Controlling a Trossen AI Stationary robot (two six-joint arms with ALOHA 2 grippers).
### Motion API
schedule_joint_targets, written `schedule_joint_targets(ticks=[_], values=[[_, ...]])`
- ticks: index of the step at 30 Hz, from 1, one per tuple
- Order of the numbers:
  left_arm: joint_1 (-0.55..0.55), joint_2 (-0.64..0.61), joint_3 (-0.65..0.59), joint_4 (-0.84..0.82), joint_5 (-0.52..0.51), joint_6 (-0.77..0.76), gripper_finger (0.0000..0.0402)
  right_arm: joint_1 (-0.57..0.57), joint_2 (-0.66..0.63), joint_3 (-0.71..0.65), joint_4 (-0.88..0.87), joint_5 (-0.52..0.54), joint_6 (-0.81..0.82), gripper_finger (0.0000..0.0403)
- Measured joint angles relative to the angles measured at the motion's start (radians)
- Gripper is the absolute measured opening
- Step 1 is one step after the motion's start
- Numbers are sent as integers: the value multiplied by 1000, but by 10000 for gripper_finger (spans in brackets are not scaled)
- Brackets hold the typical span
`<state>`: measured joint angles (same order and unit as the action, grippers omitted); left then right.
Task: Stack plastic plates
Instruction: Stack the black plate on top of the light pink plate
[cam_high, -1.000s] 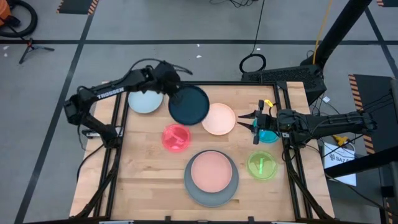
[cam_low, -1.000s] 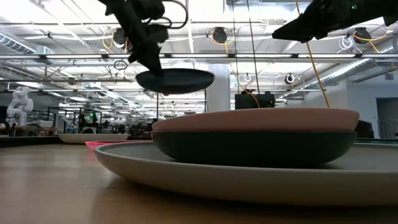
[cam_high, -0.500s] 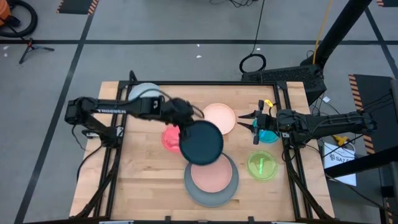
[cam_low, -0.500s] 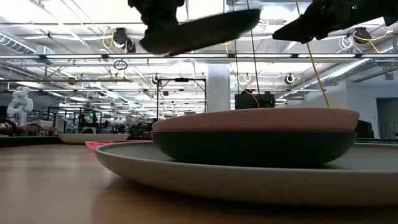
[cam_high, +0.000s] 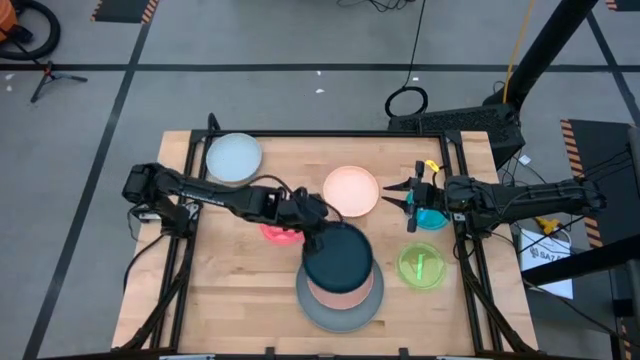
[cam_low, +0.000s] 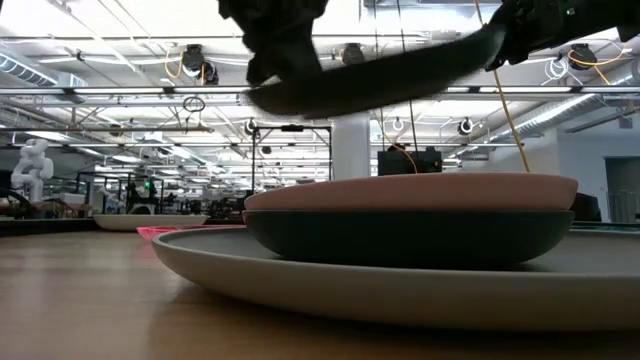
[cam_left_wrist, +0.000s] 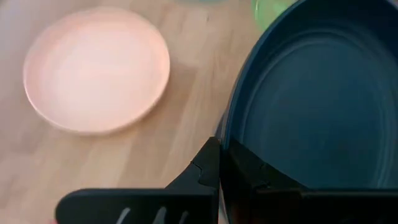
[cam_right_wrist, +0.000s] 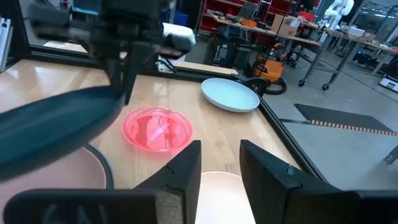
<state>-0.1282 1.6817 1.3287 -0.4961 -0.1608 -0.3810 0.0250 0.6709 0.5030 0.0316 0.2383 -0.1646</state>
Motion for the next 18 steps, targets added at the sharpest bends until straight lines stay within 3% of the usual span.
schedule_joint_targets(ticks=[18], values=[[-31, 89, 0, 35, -12, -59, 26, 0, -9, 0, -14, 0, 7, 102]])
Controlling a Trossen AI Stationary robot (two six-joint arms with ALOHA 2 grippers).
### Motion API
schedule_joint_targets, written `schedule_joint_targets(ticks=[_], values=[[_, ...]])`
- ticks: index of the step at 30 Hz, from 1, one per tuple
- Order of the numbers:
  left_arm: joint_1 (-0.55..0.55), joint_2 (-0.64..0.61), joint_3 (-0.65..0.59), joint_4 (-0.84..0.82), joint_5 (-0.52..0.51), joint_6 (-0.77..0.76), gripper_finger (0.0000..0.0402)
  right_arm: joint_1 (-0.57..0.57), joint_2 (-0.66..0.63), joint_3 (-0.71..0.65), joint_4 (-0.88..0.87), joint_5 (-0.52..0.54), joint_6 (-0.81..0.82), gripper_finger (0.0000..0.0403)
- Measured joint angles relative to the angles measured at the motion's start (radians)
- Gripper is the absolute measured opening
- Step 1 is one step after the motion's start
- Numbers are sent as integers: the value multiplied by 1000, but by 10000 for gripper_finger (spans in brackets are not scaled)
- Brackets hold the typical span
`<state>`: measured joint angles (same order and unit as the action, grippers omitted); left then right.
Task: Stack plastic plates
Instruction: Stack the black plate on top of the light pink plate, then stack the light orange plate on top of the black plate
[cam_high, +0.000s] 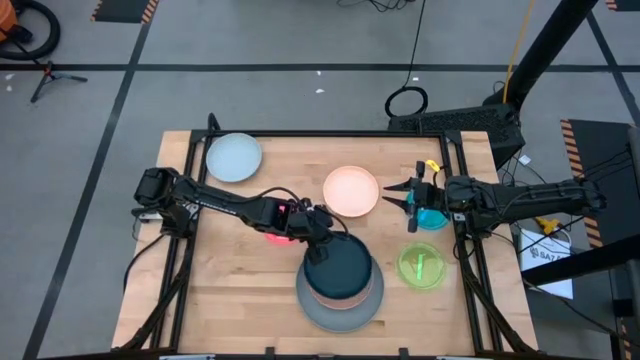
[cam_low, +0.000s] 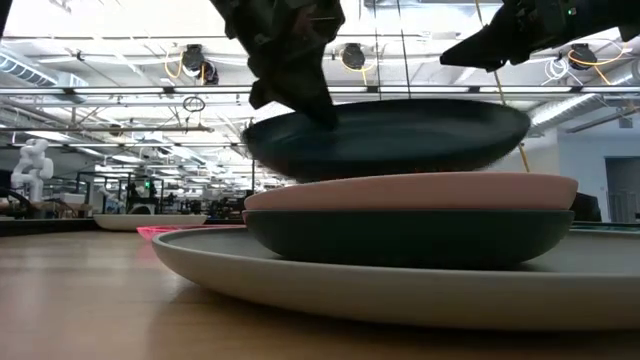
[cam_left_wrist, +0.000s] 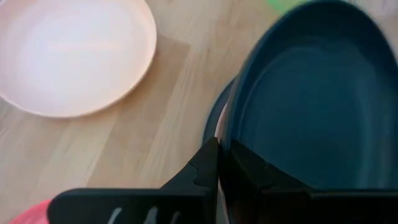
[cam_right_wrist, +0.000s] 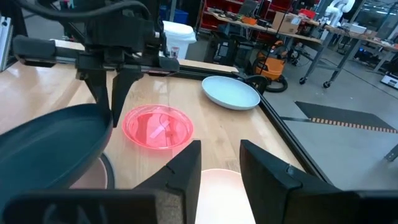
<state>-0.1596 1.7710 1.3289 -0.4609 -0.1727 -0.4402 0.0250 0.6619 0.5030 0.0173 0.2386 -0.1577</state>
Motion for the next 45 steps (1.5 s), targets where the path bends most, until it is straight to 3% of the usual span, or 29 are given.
schedule_joint_targets(ticks=[11, 22, 30, 36, 45], values=[[2, -1, 0, 0, -12, 13, 30, 0, 0, 0, 0, 0, -3, 102], [3, -2, 0, 0, -12, 22, 116, 0, 0, 0, 17, 1, -19, 102], [3, -3, 0, -36, -18, 97, 124, 0, 0, 0, 17, 95, 4, 102], [-3, -67, 0, -131, -155, 162, 124, 0, 0, 0, 17, 158, 66, 102], [-47, -227, 1, -237, -347, 354, 124, -2, 32, 17, 25, 158, 200, 102]])
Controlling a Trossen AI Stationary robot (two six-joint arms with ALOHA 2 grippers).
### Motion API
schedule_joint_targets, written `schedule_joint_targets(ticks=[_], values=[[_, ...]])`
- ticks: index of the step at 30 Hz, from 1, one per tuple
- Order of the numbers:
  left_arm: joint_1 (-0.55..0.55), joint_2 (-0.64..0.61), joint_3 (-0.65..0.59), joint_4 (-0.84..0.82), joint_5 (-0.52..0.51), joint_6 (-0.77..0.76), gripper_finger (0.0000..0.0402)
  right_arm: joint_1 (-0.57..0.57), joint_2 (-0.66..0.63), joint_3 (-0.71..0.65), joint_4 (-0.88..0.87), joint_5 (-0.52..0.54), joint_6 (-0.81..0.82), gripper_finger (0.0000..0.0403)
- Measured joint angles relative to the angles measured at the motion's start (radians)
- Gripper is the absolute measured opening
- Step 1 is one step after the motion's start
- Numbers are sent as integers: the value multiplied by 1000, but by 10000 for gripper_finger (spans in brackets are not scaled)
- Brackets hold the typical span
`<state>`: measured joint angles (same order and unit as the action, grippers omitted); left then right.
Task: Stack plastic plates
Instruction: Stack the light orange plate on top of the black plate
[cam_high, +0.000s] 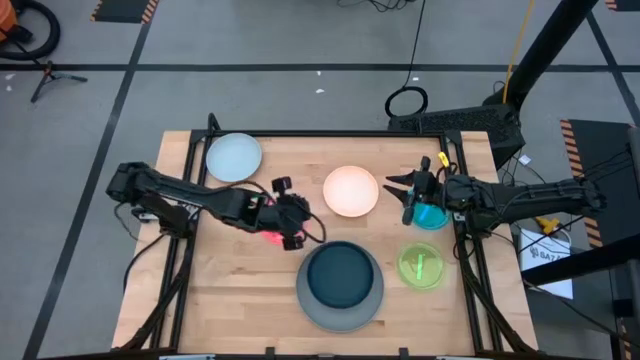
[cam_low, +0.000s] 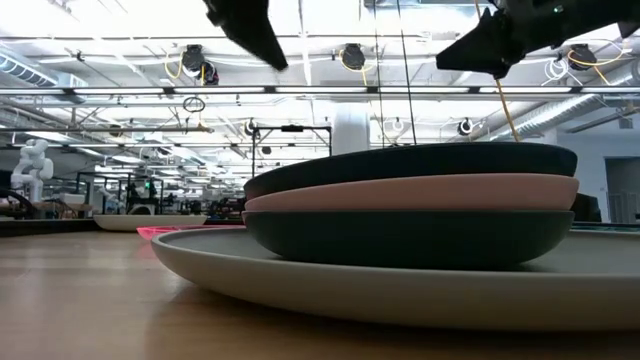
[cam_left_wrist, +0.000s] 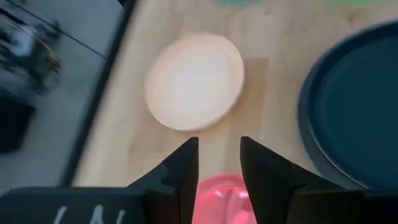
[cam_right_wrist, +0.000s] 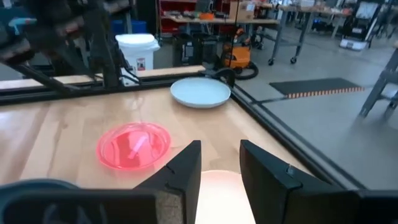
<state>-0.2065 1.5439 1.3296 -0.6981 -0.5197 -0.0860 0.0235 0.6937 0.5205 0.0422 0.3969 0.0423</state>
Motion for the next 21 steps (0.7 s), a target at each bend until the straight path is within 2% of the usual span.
schedule_joint_targets(ticks=[5, 12, 16, 18, 21], values=[[-10, -74, -45, 6, -39, 54, 124, 0, 102, 37, 6, -3, 47, 102], [-10, -221, -246, 79, -41, 51, 124, 0, 306, 152, 4, -5, 78, 102], [-7, -331, -354, 187, -56, 52, 124, 0, 436, 253, -52, -6, 101, 102], [-7, -392, -395, 281, -64, 70, 124, 0, 496, 307, -131, -9, 107, 102], [-7, -487, -447, 340, -98, 108, 124, -1, 592, 399, -246, -51, 107, 102]])
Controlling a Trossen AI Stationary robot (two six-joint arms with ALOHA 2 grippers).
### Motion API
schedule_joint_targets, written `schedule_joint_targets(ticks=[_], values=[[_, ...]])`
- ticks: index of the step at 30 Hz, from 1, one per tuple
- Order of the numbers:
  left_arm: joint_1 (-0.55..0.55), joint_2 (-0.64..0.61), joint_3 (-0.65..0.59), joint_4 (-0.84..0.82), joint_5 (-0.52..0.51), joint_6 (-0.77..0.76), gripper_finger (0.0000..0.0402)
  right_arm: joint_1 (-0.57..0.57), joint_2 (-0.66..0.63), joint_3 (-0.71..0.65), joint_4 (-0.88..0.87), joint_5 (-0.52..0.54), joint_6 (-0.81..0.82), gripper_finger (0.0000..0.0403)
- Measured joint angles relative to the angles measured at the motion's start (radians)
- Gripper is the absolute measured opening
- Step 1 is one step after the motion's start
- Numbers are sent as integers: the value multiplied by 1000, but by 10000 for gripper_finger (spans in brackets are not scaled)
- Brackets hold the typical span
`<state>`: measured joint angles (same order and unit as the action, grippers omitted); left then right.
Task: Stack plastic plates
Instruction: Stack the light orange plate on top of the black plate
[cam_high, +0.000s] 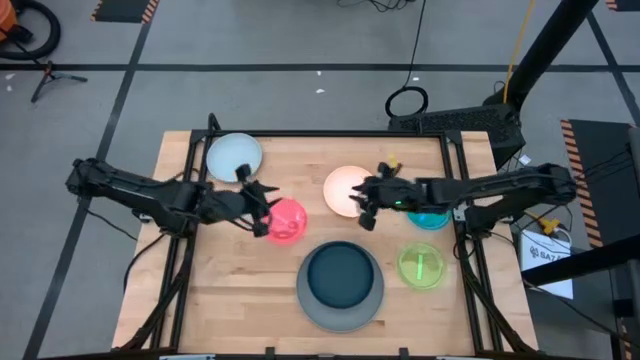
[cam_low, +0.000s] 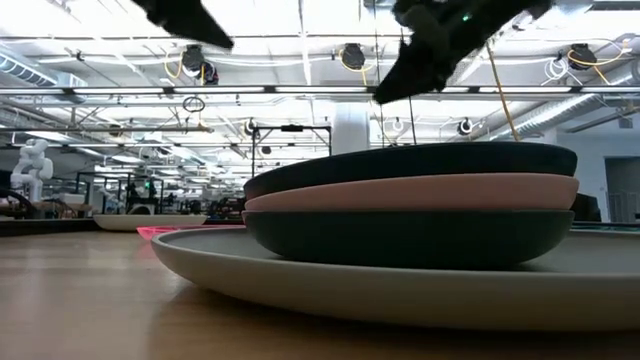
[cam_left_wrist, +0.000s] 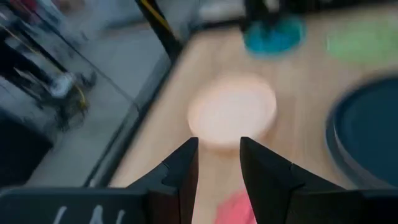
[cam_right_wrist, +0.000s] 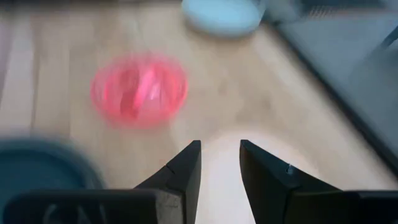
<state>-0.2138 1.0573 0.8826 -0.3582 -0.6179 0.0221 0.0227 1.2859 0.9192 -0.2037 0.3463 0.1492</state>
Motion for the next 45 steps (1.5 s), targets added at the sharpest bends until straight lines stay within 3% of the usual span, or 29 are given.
schedule_joint_targets(ticks=[5, 7, 13, 21, 27, 35, 45], values=[[2, -122, -33, -10, -75, 5, 124, 0, 148, 128, -244, -98, -2, 102], [7, -158, -39, -96, -75, -23, 124, 1, 197, 152, -328, -144, -3, 102], [11, -189, -37, -194, -83, -134, 124, -2, 309, 161, -346, -220, 26, 112], [9, -187, -37, -212, -83, -140, 124, -22, 410, 161, -335, -189, 19, 151], [9, -187, -37, -218, -83, -148, 124, -51, 473, 161, -323, -187, -8, 152], [9, -187, -37, -221, -83, -149, 124, -79, 511, 161, -319, -190, -44, 116], [10, -187, -37, -223, -83, -152, 124, -80, 511, 161, -319, -185, -90, 13]])
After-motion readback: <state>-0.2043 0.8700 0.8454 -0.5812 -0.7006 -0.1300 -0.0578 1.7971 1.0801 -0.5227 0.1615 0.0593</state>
